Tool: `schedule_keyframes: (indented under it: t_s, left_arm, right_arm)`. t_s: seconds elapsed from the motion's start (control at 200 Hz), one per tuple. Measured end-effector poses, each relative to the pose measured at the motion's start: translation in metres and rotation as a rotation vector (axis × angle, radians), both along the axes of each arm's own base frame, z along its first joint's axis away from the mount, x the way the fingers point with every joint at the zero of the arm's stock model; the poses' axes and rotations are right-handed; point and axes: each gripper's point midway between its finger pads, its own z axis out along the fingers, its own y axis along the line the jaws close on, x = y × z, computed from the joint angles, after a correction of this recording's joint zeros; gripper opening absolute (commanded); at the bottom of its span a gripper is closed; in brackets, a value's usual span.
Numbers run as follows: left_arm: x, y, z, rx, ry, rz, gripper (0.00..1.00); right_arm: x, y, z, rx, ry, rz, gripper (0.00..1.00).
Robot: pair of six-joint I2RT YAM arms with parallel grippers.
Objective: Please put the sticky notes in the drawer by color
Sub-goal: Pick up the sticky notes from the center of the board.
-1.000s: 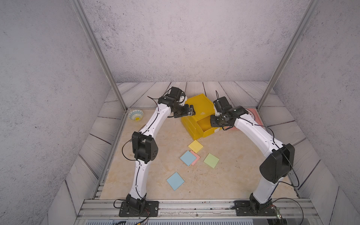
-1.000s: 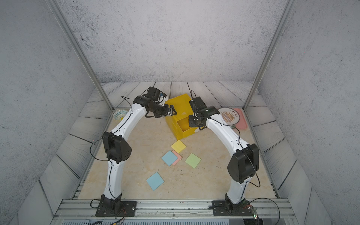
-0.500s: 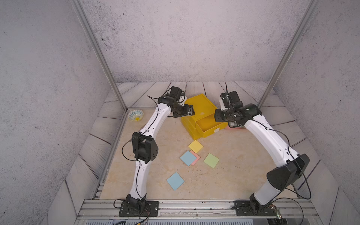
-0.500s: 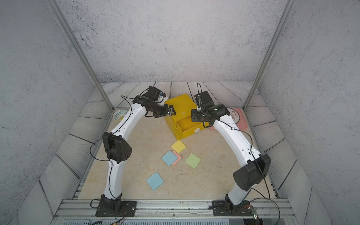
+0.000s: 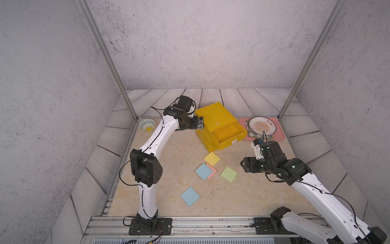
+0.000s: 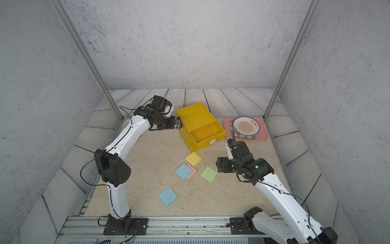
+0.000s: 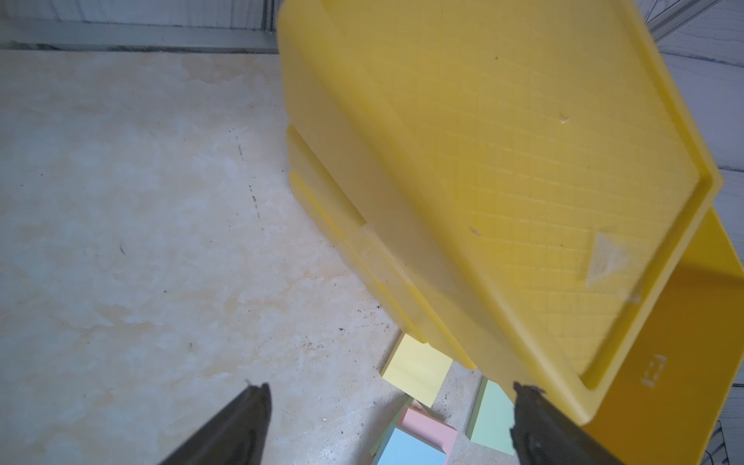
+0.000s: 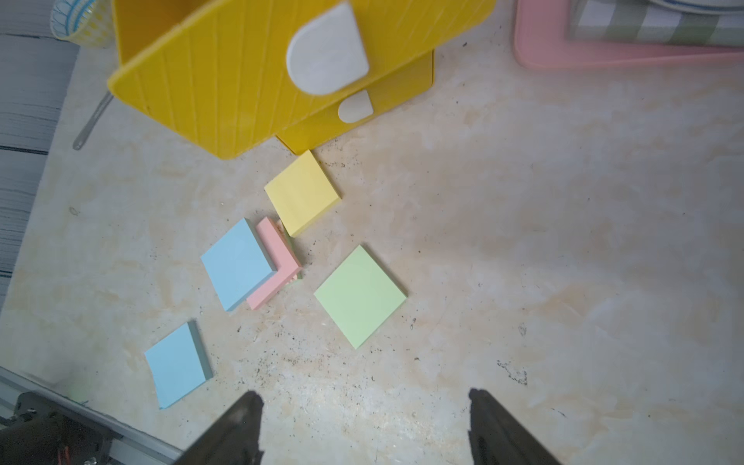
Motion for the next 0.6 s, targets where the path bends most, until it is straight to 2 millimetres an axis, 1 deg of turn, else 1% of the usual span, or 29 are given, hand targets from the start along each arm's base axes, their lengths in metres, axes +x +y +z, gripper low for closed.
schedule_keyframes:
  t_s: [0.075, 0.145, 0.19, 0.22, 0.28, 0.33, 0.385, 0.44, 0.46, 0.49, 0.51, 0.545, 0.6]
  left_arm:
    - [0.007, -0.001, 0.009, -0.001, -0.019, 0.003, 0.98]
    - [0.02, -0.006, 0.02, -0.013, -0.047, 0.001, 0.98]
    - [0.028, -0.01, 0.026, -0.019, -0.061, -0.002, 0.98]
    - [0.03, -0.01, 0.028, -0.02, -0.065, -0.003, 0.99]
    - [0.028, -0.009, 0.024, -0.01, -0.05, -0.005, 0.98]
    - [0.021, -0.006, 0.016, 0.008, -0.021, -0.006, 0.98]
    - [0.008, 0.002, 0.002, 0.033, 0.017, -0.001, 0.99]
    - [-0.007, 0.011, -0.013, 0.059, 0.056, 0.011, 0.98]
    - [-0.014, 0.016, -0.019, 0.067, 0.07, 0.016, 0.98]
    - [-0.023, 0.022, -0.026, 0.076, 0.085, 0.027, 0.98]
    - [-0.029, 0.026, -0.029, 0.08, 0.094, 0.035, 0.98]
    - [-0.039, 0.034, -0.034, 0.085, 0.101, 0.047, 0.98]
    - [-0.054, 0.045, -0.038, 0.082, 0.104, 0.068, 0.99]
  right_arm:
    - [0.007, 0.006, -0.01, -0.011, 0.038, 0.01, 0.82]
    - [0.014, 0.012, -0.019, -0.025, 0.076, 0.026, 0.82]
    - [0.018, 0.017, -0.021, -0.025, 0.088, 0.04, 0.82]
    - [0.021, 0.019, -0.023, -0.024, 0.091, 0.047, 0.83]
    - [0.024, 0.024, -0.027, -0.016, 0.097, 0.064, 0.84]
    - [0.025, 0.027, -0.033, -0.011, 0.099, 0.077, 0.85]
    - [0.024, 0.029, -0.046, -0.01, 0.115, 0.084, 0.86]
    - [0.021, 0.028, -0.067, -0.028, 0.155, 0.087, 0.87]
    - [0.019, 0.027, -0.073, -0.035, 0.168, 0.088, 0.9]
    - [0.017, 0.026, -0.085, -0.049, 0.196, 0.09, 0.91]
    - [0.016, 0.026, -0.092, -0.059, 0.215, 0.091, 0.91]
    - [0.015, 0.025, -0.103, -0.075, 0.245, 0.093, 0.96]
    - [0.017, 0.026, -0.114, -0.093, 0.27, 0.103, 0.99]
